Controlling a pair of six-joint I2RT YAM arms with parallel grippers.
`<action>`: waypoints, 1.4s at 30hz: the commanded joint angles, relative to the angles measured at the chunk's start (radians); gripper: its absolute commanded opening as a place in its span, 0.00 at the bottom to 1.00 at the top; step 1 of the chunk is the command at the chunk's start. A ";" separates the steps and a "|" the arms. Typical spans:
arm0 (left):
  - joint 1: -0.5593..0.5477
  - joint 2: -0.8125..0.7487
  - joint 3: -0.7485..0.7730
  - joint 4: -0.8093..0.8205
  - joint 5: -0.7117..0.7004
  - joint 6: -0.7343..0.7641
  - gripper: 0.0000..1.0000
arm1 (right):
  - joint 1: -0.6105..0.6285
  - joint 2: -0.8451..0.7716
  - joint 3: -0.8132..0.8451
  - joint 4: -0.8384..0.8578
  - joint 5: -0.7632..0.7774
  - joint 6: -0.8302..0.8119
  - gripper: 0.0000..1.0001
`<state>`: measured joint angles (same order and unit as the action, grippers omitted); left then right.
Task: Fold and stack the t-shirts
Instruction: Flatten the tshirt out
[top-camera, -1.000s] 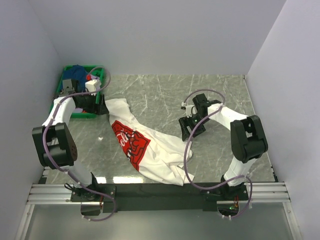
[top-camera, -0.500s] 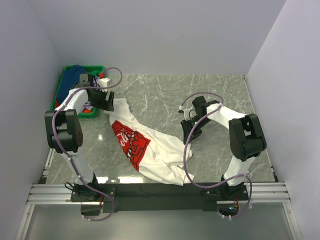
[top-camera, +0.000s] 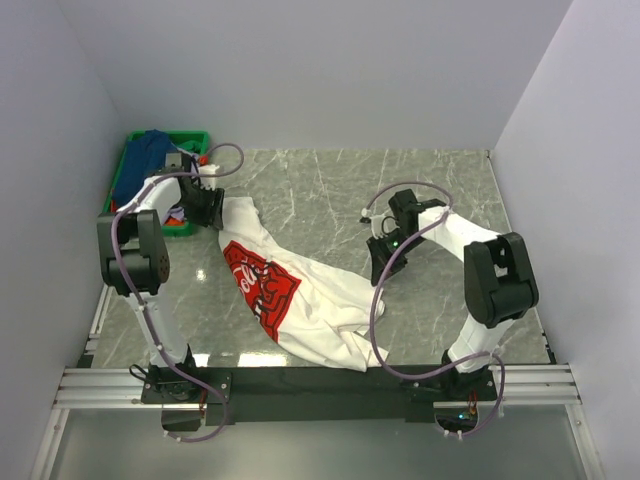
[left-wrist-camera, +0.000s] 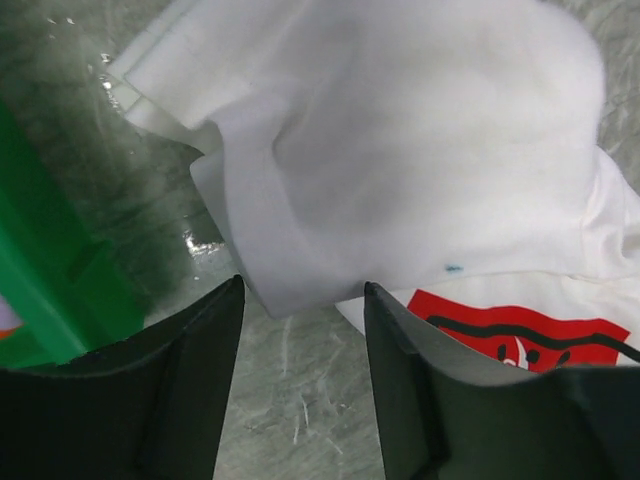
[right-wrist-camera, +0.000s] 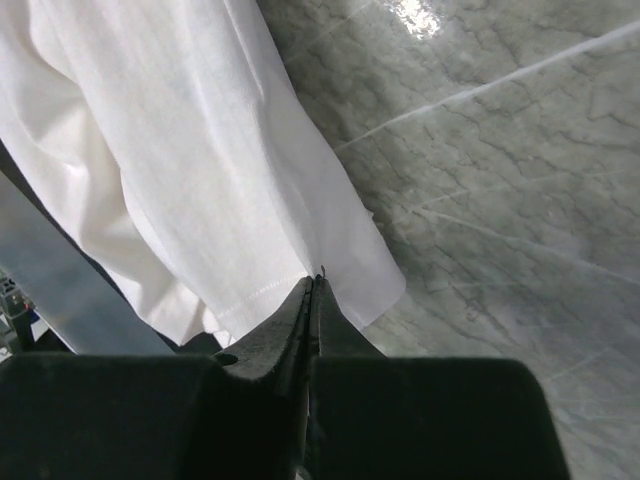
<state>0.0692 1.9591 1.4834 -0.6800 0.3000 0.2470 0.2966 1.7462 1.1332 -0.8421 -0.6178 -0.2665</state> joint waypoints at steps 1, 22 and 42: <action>-0.005 0.038 0.070 -0.052 0.030 -0.049 0.56 | -0.033 -0.068 0.039 -0.023 0.012 -0.007 0.00; -0.002 -0.045 0.298 -0.033 0.257 -0.161 0.00 | -0.234 -0.119 0.313 -0.051 0.171 -0.037 0.00; 0.112 -0.212 -0.072 0.005 0.212 -0.045 0.00 | 0.319 -0.467 -0.115 -0.064 0.274 -0.112 0.77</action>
<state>0.1844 1.7775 1.4132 -0.6899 0.5148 0.1650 0.6220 1.2800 0.9741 -0.9382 -0.3992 -0.3988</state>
